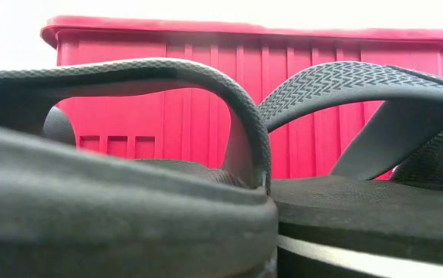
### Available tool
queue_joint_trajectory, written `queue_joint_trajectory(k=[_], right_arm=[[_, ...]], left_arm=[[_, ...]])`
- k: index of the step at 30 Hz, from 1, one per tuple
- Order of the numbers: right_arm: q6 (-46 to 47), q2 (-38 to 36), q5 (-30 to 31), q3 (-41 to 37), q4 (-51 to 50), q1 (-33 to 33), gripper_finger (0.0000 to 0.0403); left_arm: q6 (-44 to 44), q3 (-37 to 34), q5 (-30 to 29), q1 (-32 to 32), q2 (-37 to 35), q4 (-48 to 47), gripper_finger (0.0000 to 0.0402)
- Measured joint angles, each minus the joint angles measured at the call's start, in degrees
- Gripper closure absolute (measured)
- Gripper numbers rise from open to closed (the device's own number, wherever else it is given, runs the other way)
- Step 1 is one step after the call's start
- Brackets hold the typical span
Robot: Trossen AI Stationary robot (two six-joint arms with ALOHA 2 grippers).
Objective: Pick and place slides into bin
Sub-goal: Put the left black slide into the red container
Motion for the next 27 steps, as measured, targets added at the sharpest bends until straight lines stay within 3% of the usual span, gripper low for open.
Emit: queue_joint_trajectory(k=[12, 15, 20, 27], right_arm=[[-2.5, 1.5, 0.0, 0.0, 2.7, 0.0, 0.0403], [0.9, 1.6, 0.1, 0.0, 2.6, 0.0, 0.0403], [3.6, 1.6, 4.6, 0.0, 2.8, 0.0, 0.0403], [2.8, 1.6, 15.0, 0.0, 4.4, 0.0, 0.0403]], left_arm=[[-0.1, 0.0, -7.5, 0.0, 0.0, -4.2, 0.0381], [0.0, 1.2, -9.6, 0.0, 0.0, -8.4, 0.0381], [0.5, 9.1, -14.5, 0.0, 3.1, -20.2, 0.039], [1.6, 22.0, -15.2, 0.0, 12.5, -33.3, 0.0399]])
